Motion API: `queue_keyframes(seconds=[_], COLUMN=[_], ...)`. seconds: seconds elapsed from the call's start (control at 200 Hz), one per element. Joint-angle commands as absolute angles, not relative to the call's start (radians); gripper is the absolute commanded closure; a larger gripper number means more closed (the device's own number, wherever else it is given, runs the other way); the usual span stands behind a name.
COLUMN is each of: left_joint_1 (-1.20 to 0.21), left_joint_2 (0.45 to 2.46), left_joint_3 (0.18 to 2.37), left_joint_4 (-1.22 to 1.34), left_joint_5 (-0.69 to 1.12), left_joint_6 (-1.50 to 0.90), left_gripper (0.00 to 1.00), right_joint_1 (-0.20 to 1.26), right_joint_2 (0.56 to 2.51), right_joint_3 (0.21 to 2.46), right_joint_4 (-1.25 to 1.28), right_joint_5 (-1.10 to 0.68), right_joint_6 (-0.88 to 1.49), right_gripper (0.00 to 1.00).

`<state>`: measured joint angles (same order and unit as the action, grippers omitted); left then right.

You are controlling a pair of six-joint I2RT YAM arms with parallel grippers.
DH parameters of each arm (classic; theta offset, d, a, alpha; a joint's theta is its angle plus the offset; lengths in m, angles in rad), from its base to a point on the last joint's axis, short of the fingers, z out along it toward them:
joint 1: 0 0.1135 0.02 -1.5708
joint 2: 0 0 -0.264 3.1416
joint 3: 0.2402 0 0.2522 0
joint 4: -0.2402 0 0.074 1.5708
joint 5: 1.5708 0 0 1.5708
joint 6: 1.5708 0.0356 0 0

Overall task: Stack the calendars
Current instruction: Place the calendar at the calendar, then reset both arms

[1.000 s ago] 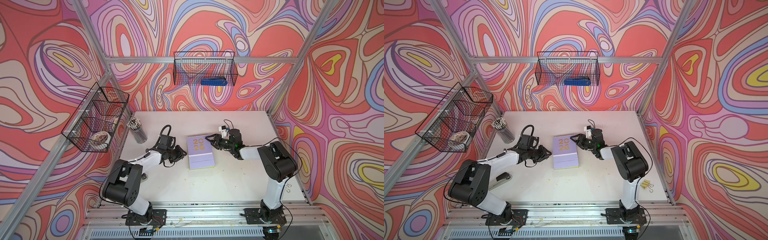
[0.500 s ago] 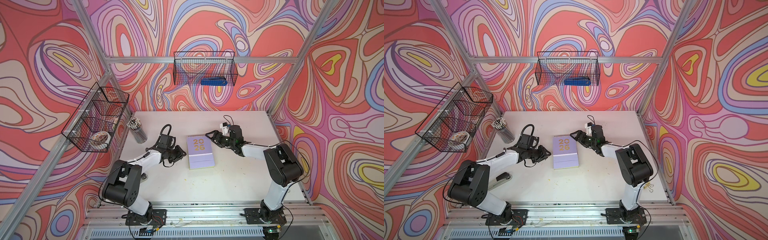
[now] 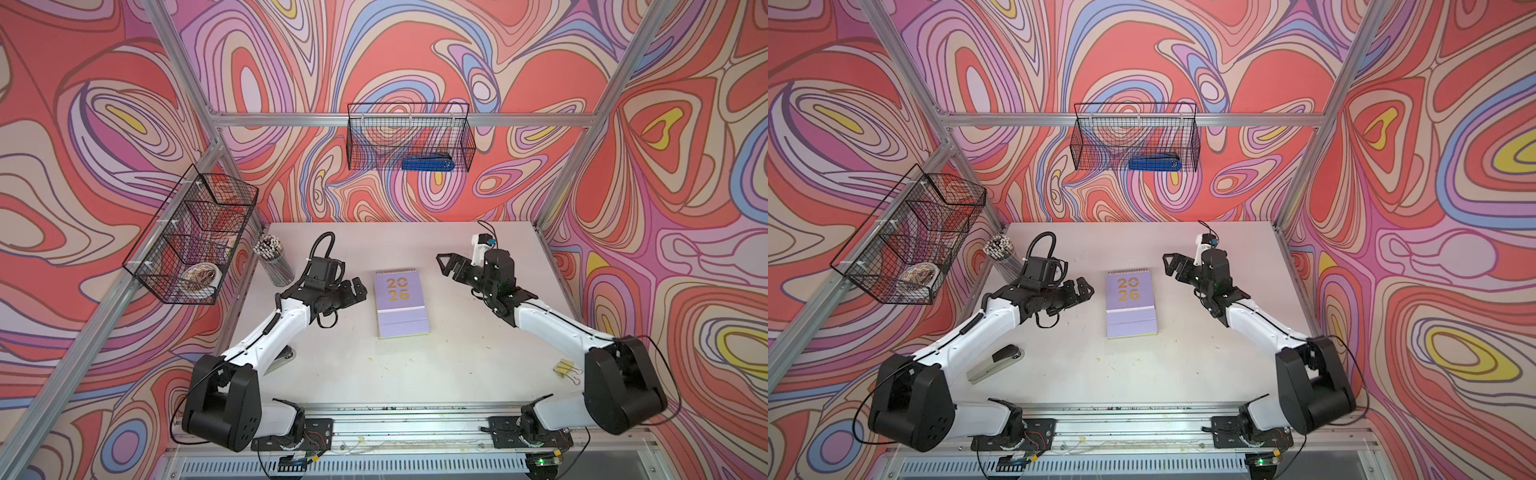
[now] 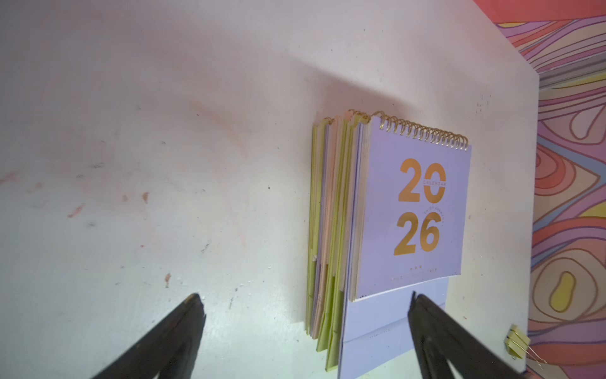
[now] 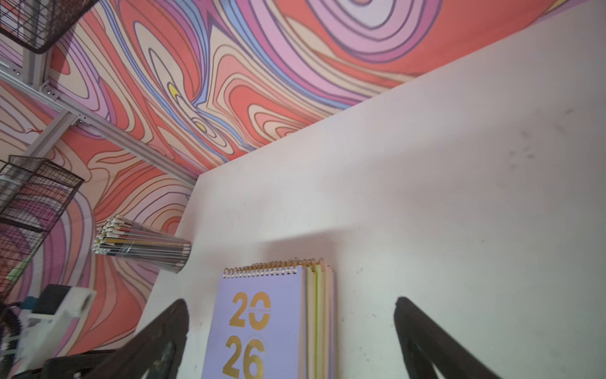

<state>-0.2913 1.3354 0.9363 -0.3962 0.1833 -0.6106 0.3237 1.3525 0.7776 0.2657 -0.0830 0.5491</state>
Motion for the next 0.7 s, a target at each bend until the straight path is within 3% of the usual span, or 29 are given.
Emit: queue_keyframes(seconds=[0.0, 0.145, 0.26, 0.441, 0.566, 0.691], left_joint_1=[-0.282, -0.279, -0.278, -0.236, -0.184, -0.162], left_joint_2=[1.268, 1.156, 1.093, 1.132, 1.198, 1.323], left_joint_3=[0.931, 0.805, 0.657, 0.538, 0.406, 0.345], left_joint_4=[-0.391, -0.14, 0.089, 0.329, 0.586, 0.791], left_joint_5=[0.004, -0.115, -0.161, -0.325, -0.295, -0.25], left_joint_6=[-0.448, -0.224, -0.025, 0.056, 0.063, 0.092], left_gripper=[0.0, 0.0, 0.0, 0.0, 0.0, 0.0], right_joint_1=[0.323, 0.321, 0.318, 0.241, 0.191, 0.143], right_joint_2=[1.246, 1.169, 1.224, 1.439, 1.6, 1.706], right_joint_3=[0.616, 0.487, 0.413, 0.299, 0.247, 0.241], right_joint_4=[0.421, 0.503, 0.669, 1.049, 1.324, 1.436], right_joint_5=[0.229, 0.52, 0.591, 0.557, 0.464, 0.389], right_joint_6=[0.331, 0.141, -0.007, -0.049, -0.069, -0.04], right_gripper=[0.01, 0.02, 0.02, 0.01, 0.02, 0.02])
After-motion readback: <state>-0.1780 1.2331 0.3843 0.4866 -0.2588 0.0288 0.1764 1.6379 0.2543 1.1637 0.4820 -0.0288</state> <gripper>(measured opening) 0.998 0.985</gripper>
